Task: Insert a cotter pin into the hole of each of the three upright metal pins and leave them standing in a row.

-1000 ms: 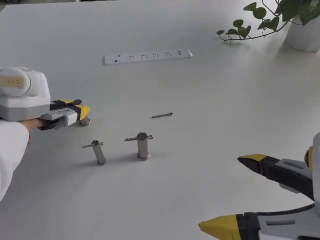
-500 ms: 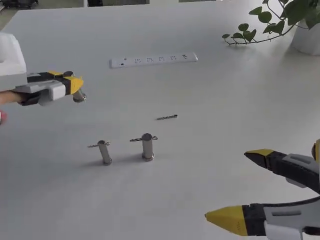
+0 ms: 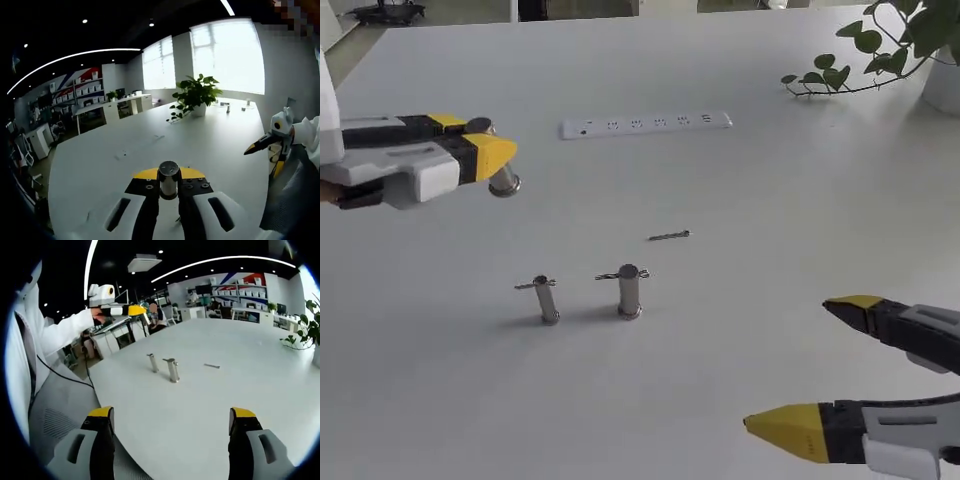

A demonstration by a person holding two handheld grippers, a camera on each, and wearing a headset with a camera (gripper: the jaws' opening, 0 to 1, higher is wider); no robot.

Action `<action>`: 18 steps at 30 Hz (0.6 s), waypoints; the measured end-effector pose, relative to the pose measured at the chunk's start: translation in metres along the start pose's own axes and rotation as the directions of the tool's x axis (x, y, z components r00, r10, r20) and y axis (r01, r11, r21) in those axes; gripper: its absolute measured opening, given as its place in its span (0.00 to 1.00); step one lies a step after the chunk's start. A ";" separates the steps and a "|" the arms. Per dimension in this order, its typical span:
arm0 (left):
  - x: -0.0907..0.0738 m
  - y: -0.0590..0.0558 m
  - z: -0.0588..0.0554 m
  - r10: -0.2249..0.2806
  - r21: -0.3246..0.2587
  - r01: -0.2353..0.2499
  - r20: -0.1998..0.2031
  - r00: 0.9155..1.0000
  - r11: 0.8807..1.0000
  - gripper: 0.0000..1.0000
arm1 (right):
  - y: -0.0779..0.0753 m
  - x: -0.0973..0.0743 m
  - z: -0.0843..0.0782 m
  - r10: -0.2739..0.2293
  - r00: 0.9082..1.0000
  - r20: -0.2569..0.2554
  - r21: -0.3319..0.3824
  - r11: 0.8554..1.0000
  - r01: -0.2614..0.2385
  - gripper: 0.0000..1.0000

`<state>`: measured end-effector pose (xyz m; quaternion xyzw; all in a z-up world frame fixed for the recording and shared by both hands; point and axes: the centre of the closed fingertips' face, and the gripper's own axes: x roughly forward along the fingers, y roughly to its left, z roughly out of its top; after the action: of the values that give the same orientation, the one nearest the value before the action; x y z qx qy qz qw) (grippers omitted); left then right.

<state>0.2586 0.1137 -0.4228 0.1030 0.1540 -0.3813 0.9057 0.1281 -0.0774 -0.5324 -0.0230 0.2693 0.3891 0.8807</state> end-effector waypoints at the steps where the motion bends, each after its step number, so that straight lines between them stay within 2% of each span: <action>1: 0.001 -0.008 -0.005 -0.015 0.000 0.015 -0.016 1.000 1.000 0.11 | 0.000 0.000 0.000 0.001 1.000 0.000 0.000 1.000 -0.001 0.94; 2: 0.002 -0.013 -0.008 -0.015 -0.003 0.014 -0.023 1.000 1.000 0.11 | 0.000 0.000 0.000 -0.002 1.000 0.001 0.003 1.000 0.002 0.94; 3: 0.003 -0.027 -0.013 -0.041 0.028 0.042 -0.040 0.998 0.999 0.11 | 0.000 0.000 0.000 -0.002 1.000 0.002 0.005 1.000 0.002 0.94; 4: 0.004 -0.035 -0.017 -0.062 0.058 0.065 -0.050 0.997 0.996 0.11 | 0.000 0.000 0.000 0.002 1.000 0.001 0.007 1.000 -0.002 0.94; 8: 0.014 -0.064 -0.042 -0.120 0.008 0.121 -0.083 0.989 0.993 0.11 | 0.004 0.001 0.002 0.010 1.000 0.010 0.010 1.000 -0.010 0.94; 10: 0.019 -0.088 -0.053 -0.161 -0.033 0.159 -0.095 0.982 0.987 0.11 | 0.005 0.001 0.002 0.013 1.000 0.010 0.011 1.000 -0.013 0.94; 11: 0.020 -0.090 -0.056 -0.167 -0.030 0.164 -0.095 0.981 0.986 0.11 | 0.006 0.002 0.001 0.017 1.000 0.004 0.008 1.000 -0.017 0.94; 14: 0.028 -0.106 -0.076 -0.191 -0.017 0.190 -0.133 0.973 0.982 0.11 | 0.006 0.003 -0.002 0.022 1.000 -0.011 0.006 1.000 -0.022 0.94; 16: 0.035 -0.111 -0.087 -0.190 -0.039 0.186 -0.152 0.970 0.982 0.11 | 0.006 0.003 -0.002 0.024 1.000 -0.013 0.008 1.000 -0.024 0.94; 17: 0.036 -0.112 -0.089 -0.189 -0.039 0.185 -0.157 0.969 0.982 0.11 | 0.007 0.003 -0.003 0.025 1.000 -0.015 0.009 1.000 -0.025 0.94; 18: 0.040 -0.113 -0.097 -0.189 -0.037 0.186 -0.173 0.967 0.982 0.11 | 0.006 0.003 -0.003 0.024 1.000 -0.016 0.009 1.000 -0.024 0.94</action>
<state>0.1838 0.0389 -0.5353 0.1119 0.2460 -0.4532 0.8495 0.1240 -0.0717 -0.5354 -0.0189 0.2784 0.3982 0.8738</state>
